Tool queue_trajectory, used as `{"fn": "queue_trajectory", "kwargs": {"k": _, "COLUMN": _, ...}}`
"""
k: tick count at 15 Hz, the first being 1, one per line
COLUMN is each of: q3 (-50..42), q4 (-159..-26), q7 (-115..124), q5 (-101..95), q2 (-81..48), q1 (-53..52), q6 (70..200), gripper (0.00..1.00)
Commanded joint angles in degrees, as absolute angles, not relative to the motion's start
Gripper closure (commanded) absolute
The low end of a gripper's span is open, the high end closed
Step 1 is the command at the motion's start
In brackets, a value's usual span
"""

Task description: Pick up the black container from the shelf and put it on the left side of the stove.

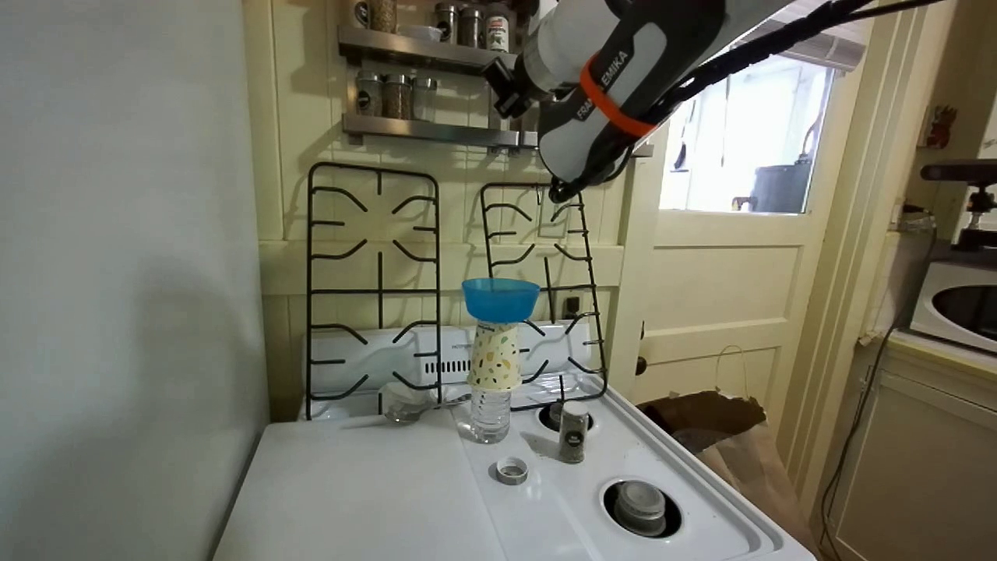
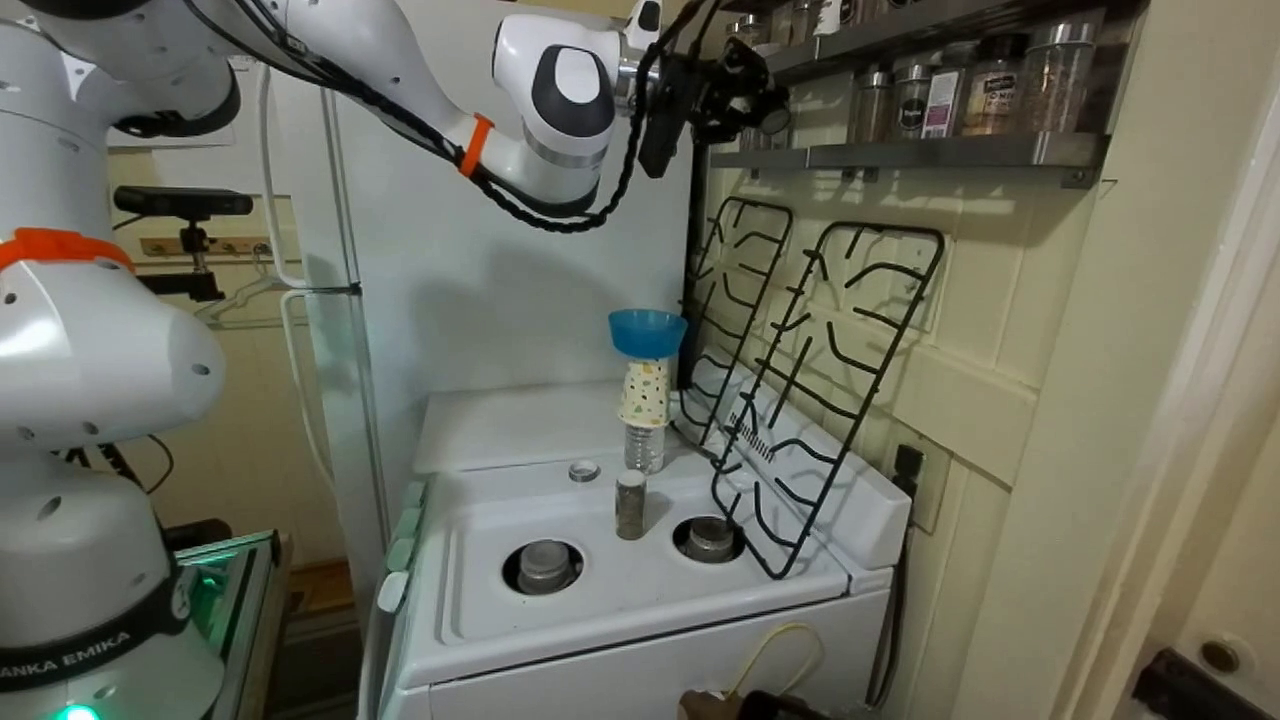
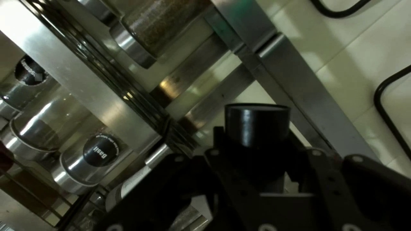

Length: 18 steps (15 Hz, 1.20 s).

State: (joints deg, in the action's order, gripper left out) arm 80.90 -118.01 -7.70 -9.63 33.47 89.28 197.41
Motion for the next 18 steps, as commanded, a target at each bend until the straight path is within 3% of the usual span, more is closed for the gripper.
{"fn": "queue_trajectory", "kwargs": {"k": 1, "q3": 75.2, "q4": -122.7, "q7": -8.2, "q5": -9.3, "q2": 34.5, "q1": 82.3, "q6": 197.3, "gripper": 0.81}}
{"fn": "queue_trajectory", "kwargs": {"k": 9, "q3": 63.5, "q4": -130.3, "q7": -5.2, "q5": -7.1, "q2": 26.6, "q1": 62.1, "q6": 195.3, "gripper": 0.81}}
{"fn": "queue_trajectory", "kwargs": {"k": 18, "q3": 42.8, "q4": -132.2, "q7": -2.3, "q5": -6.9, "q2": 13.0, "q1": 28.2, "q6": 185.0, "gripper": 0.81}}
